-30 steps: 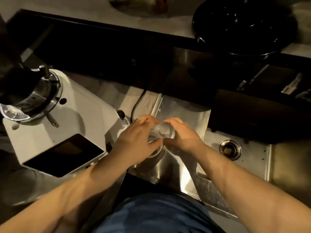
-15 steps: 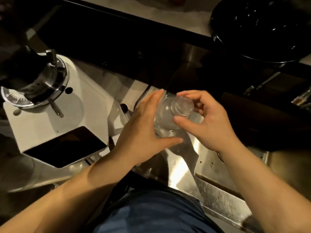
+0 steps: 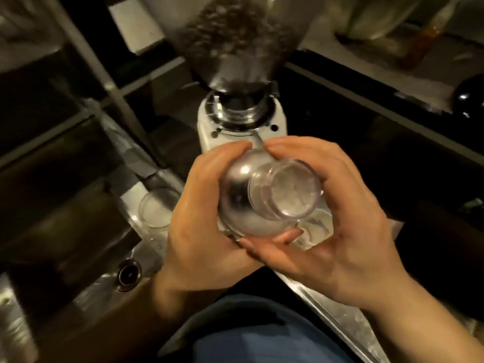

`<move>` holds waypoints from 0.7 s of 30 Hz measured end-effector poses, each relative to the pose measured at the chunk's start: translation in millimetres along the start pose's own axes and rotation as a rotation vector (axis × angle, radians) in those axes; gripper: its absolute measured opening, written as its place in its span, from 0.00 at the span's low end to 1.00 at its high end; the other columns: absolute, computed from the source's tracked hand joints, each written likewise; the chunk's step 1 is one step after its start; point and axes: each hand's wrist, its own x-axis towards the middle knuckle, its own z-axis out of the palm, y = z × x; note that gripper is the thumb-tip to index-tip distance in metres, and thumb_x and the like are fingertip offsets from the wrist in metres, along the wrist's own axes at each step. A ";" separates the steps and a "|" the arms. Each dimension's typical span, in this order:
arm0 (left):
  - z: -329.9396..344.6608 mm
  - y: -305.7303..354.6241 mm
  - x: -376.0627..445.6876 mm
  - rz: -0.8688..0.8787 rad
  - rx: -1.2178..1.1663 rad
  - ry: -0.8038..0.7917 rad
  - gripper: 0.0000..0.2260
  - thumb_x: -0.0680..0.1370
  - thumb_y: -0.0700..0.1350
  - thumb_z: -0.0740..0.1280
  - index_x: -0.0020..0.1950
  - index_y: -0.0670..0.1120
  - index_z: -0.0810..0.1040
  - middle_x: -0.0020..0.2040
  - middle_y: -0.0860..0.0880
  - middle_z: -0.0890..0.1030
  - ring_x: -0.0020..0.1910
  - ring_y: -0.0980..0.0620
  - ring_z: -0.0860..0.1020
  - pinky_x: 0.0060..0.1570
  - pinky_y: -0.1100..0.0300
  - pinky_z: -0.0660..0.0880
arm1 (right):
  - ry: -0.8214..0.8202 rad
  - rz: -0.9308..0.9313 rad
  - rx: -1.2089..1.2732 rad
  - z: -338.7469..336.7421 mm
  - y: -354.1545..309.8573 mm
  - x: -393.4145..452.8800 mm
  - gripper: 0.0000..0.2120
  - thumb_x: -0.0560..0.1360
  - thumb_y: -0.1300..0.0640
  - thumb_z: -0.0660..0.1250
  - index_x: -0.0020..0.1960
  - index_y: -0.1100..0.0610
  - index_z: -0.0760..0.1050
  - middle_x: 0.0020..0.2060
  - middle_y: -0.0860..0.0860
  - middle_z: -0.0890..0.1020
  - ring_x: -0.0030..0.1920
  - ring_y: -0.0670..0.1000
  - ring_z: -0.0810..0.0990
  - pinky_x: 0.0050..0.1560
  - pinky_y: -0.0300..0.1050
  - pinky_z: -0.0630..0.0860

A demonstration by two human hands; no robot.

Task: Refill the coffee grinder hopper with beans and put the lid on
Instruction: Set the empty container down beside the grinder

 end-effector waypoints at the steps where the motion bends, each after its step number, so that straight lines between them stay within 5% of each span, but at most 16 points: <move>1: -14.3 -4.7 -5.7 -0.011 0.007 0.045 0.42 0.69 0.55 0.84 0.73 0.35 0.70 0.68 0.37 0.79 0.69 0.41 0.80 0.67 0.45 0.77 | -0.027 -0.025 0.011 14.2 -3.9 6.4 0.39 0.70 0.51 0.86 0.74 0.55 0.71 0.72 0.49 0.77 0.75 0.49 0.77 0.73 0.44 0.72; 6: -73.8 -47.2 -41.4 -0.231 0.074 0.179 0.42 0.67 0.74 0.78 0.77 0.62 0.68 0.73 0.52 0.78 0.73 0.48 0.78 0.69 0.42 0.77 | -0.157 -0.004 0.026 88.6 -15.5 29.4 0.37 0.71 0.53 0.86 0.74 0.59 0.74 0.69 0.50 0.79 0.72 0.46 0.78 0.72 0.40 0.71; 10: -92.1 -89.8 -64.7 -0.469 0.139 0.313 0.40 0.65 0.81 0.71 0.75 0.75 0.65 0.72 0.62 0.78 0.73 0.58 0.76 0.72 0.45 0.76 | -0.268 0.118 0.007 140.5 -8.7 33.8 0.36 0.71 0.51 0.85 0.74 0.50 0.72 0.68 0.43 0.78 0.70 0.43 0.78 0.68 0.37 0.73; 15: -106.3 -131.3 -91.8 -0.581 0.302 0.110 0.55 0.60 0.66 0.81 0.83 0.54 0.63 0.78 0.48 0.73 0.78 0.47 0.71 0.76 0.43 0.72 | -0.384 0.282 -0.054 183.6 14.5 31.4 0.36 0.71 0.47 0.84 0.74 0.45 0.71 0.67 0.42 0.78 0.65 0.41 0.78 0.65 0.38 0.75; 21: -110.3 -142.7 -101.7 -0.764 0.116 -0.013 0.58 0.63 0.58 0.86 0.86 0.55 0.58 0.81 0.51 0.68 0.80 0.49 0.67 0.77 0.42 0.70 | -0.357 0.429 -0.081 201.5 33.3 32.2 0.38 0.71 0.45 0.83 0.75 0.45 0.70 0.66 0.41 0.77 0.65 0.40 0.77 0.61 0.25 0.69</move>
